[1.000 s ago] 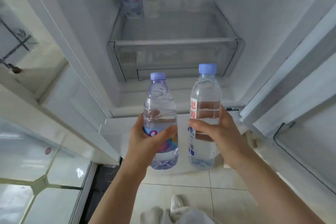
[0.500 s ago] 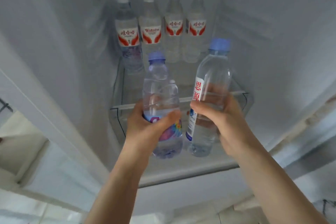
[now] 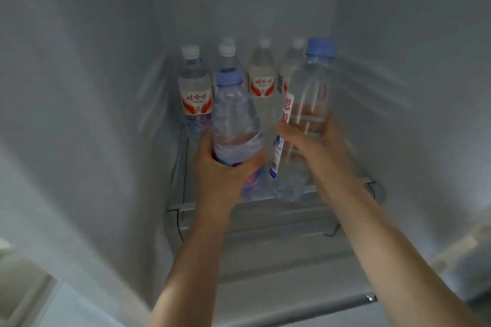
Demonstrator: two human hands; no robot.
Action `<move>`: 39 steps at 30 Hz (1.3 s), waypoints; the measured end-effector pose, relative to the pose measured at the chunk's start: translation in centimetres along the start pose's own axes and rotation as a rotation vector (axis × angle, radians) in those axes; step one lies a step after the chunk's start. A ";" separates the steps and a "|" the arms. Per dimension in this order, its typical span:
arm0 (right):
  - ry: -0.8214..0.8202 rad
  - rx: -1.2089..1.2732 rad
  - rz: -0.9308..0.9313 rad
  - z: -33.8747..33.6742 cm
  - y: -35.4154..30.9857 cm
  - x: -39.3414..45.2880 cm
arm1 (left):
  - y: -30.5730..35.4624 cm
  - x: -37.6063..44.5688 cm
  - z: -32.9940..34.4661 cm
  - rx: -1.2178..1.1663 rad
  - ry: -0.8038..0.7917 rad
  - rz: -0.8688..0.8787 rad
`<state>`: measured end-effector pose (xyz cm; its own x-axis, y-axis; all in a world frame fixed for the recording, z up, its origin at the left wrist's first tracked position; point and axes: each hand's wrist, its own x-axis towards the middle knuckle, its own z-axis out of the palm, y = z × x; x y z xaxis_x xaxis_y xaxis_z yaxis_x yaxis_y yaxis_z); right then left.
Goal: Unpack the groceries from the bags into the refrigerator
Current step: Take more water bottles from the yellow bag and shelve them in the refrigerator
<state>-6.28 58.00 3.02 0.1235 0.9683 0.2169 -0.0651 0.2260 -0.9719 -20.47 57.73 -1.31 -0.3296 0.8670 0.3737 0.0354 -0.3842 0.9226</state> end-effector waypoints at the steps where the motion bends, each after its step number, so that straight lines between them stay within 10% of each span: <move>1: -0.001 -0.001 -0.020 0.0 0.1 0.6 | -0.3 0.3 0.2 0.001 0.012 0.018; 26: -0.208 -0.140 -0.056 -2.5 7.2 6.2 | -5.6 3.1 1.1 0.116 -0.008 0.018; 33: -0.531 -0.113 0.137 -4.3 5.3 7.1 | -5.4 2.9 0.4 0.096 -0.116 0.033; 39: -0.324 -0.094 0.120 -4.5 6.0 4.2 | -6.7 1.5 1.2 0.275 0.007 0.073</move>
<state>-1.68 62.98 -2.34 -0.2007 0.9741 0.1039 0.0335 0.1128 -0.9931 -20.13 62.01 -6.80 -0.3236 0.8374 0.4405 0.3141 -0.3441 0.8848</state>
